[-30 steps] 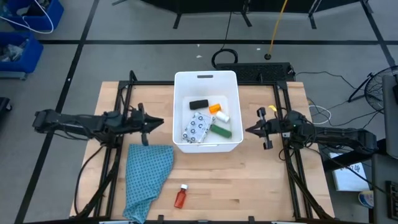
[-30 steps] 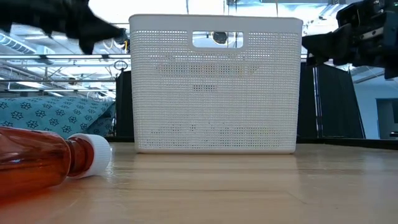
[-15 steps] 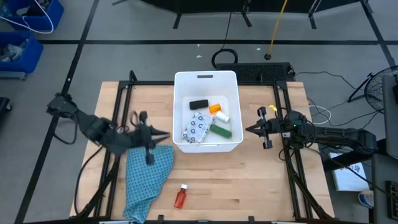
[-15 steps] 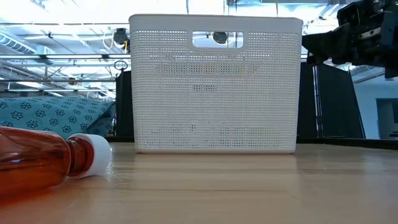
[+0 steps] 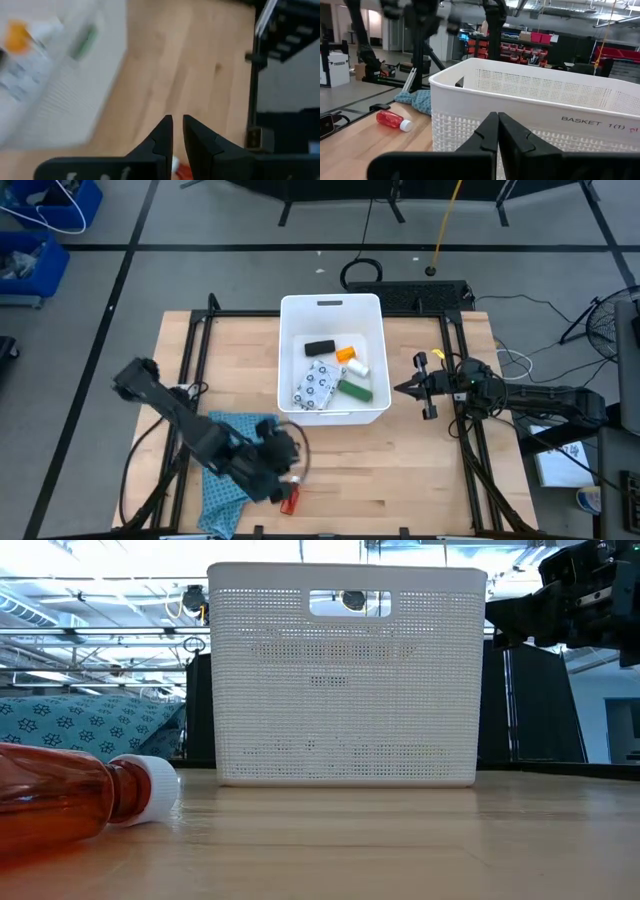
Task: Pick & place medical supplies in basket/bin
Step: Put the red bottle into the white bin
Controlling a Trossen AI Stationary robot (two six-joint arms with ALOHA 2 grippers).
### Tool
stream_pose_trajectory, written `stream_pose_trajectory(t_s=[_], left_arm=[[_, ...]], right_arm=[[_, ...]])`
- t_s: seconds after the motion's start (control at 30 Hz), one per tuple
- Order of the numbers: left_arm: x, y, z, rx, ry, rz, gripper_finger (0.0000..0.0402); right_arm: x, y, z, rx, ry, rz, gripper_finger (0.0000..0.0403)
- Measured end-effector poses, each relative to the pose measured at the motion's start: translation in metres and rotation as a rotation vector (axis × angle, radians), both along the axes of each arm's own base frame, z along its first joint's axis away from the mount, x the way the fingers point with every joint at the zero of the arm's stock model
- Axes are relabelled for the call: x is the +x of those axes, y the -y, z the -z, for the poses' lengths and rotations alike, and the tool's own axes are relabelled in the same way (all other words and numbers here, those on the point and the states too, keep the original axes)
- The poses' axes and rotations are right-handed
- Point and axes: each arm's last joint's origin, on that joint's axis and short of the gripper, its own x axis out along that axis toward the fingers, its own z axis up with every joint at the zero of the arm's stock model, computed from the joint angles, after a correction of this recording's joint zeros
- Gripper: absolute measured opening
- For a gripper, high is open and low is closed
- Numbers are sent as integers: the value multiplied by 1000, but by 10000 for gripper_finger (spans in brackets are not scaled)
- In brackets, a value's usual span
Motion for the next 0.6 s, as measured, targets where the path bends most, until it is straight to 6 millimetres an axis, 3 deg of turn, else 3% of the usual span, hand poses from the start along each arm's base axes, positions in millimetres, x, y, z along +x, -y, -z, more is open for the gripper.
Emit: stream_pose_trajectory(t_s=[0.3, 0.47, 0.6], left_arm=[[26, 42, 76, -170, -256, -68, 60], [32, 53, 107, -220, -381, -84, 144], [36, 52, 114, -296, -421, -176, 244]], right_arm=[[0, 0, 0, 1, 0, 1, 0], [0, 0, 0, 5, -1, 1, 0], [0, 0, 0, 8, -2, 1, 0]])
